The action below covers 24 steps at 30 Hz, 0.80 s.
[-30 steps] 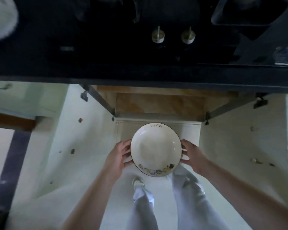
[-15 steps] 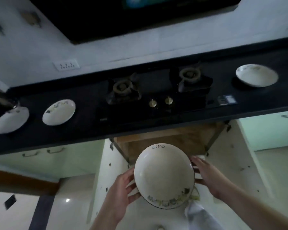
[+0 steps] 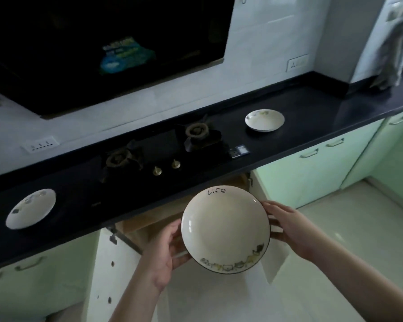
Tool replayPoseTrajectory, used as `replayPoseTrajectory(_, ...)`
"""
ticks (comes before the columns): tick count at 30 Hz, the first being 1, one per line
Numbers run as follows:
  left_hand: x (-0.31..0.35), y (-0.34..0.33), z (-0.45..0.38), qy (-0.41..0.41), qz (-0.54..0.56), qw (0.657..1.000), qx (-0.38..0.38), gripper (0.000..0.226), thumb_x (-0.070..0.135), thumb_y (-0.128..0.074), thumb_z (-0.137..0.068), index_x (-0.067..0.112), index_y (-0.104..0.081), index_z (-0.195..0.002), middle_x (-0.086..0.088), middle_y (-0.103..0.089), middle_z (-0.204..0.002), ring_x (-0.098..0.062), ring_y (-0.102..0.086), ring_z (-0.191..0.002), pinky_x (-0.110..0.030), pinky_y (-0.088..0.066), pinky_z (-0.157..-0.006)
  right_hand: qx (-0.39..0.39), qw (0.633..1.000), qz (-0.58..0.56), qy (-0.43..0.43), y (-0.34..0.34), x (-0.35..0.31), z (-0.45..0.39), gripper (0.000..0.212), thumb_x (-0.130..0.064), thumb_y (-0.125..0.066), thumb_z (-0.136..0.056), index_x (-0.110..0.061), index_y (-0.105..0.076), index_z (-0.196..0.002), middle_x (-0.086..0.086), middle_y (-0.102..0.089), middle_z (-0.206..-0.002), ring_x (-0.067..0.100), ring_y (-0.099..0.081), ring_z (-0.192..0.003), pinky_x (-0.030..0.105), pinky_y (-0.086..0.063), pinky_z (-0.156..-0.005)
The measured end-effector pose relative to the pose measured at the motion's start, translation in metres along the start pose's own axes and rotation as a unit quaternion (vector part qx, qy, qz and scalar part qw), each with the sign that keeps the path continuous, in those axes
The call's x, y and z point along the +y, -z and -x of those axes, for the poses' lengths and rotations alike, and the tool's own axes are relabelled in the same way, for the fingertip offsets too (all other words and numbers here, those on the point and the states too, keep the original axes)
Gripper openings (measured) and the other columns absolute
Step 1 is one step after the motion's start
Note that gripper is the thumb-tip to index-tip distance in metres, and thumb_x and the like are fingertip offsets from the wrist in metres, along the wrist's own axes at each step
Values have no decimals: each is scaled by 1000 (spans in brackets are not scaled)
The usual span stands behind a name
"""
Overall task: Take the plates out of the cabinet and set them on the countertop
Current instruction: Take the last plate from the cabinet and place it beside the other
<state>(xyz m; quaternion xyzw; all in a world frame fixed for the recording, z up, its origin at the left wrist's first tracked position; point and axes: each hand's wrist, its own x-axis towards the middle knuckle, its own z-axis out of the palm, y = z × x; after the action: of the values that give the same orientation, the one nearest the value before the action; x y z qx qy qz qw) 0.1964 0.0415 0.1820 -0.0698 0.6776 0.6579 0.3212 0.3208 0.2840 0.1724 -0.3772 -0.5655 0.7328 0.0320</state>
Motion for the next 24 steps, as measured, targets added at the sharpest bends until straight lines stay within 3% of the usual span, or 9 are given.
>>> replayPoseTrajectory(8, -15, -166, 32, 5, -36, 994, -103, 32, 29, -47, -98, 20, -66, -122, -4, -71, -119, -30, -65, -110, -53, -53, -91, 81, 993, -80, 39, 173, -3, 62, 23, -24, -51, -99, -20, -66, -116, -1, -72, -110, 19, -66, -103, 35, -55, -81)
replayPoseTrajectory(12, -21, -237, 47, -6, -63, 985, -163, 31, 27, -42, -100, 22, -67, -118, 1, -74, -112, -24, -67, -104, -46, -55, -82, 138, 983, -114, 37, 239, 2, 86, 23, -21, -51, -99, -19, -64, -117, 1, -71, -110, 20, -65, -103, 39, -55, -86)
replayPoseTrajectory(15, -22, -273, 51, 1, -75, 981, -180, 28, 24, -44, -100, 23, -69, -114, 1, -75, -109, -22, -68, -102, -43, -55, -76, 153, 979, -128, 34, 272, 2, 98, 24, -21, -51, -99, -19, -64, -119, -1, -73, -108, 18, -66, -101, 39, -55, -85)
replayPoseTrajectory(20, -11, -312, 38, -2, -108, 973, -204, 30, 17, -45, -100, 19, -68, -120, -8, -72, -116, -27, -66, -108, -51, -51, -91, 161, 975, -151, 40, 303, -9, 91, 26, -22, -50, -99, -18, -63, -121, -1, -73, -108, 19, -67, -101, 39, -55, -85)
replayPoseTrajectory(24, 7, -333, 6, -16, -119, 966, -229, 32, 17, -44, -100, 19, -67, -122, -8, -72, -117, -27, -65, -110, -53, -50, -93, 171, 970, -166, 40, 312, -24, 66, 27, -21, -49, -100, -18, -61, -124, 1, -71, -111, 20, -66, -102, 41, -54, -88)
